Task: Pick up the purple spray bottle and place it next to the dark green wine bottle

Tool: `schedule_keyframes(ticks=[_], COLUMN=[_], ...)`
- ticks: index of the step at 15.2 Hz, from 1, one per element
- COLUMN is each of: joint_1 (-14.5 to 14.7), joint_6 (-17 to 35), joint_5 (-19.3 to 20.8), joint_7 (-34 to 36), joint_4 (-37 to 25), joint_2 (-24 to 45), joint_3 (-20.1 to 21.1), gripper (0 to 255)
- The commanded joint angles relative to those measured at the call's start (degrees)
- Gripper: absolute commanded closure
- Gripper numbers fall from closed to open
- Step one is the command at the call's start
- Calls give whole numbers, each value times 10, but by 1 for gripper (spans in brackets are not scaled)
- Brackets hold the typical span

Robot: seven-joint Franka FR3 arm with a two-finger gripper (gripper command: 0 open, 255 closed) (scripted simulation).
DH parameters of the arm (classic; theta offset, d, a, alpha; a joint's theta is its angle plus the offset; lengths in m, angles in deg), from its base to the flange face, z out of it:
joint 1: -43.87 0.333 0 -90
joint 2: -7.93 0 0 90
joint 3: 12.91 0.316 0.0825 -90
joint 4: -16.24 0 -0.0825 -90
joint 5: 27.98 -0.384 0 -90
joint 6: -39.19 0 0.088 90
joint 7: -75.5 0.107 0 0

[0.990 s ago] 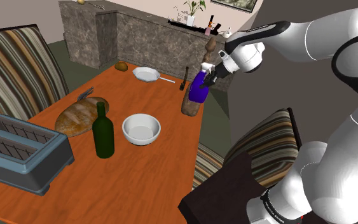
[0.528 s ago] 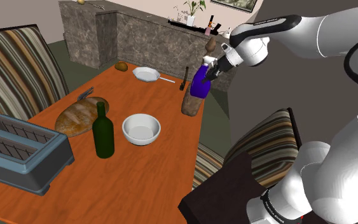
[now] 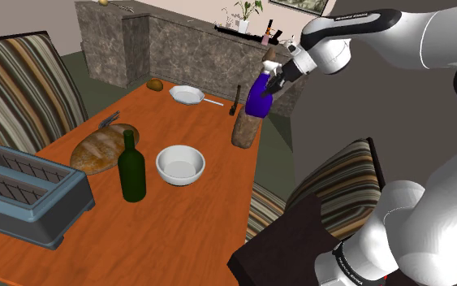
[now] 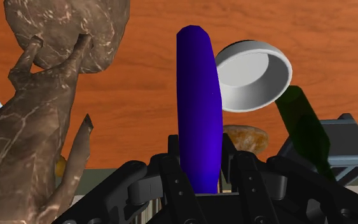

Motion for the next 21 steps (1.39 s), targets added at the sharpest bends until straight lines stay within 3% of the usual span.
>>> schedule_keyframes(ticks=[1, 13, 21], joint_1=[0, -2, 35], joint_6=[-9, -76, 10], joint_5=[12, 60, 132], joint_7=[13, 73, 206], joint_4=[-8, -74, 9], joint_2=[-8, -31, -103], joint_3=[1, 4, 95], gripper=[255, 255, 255])
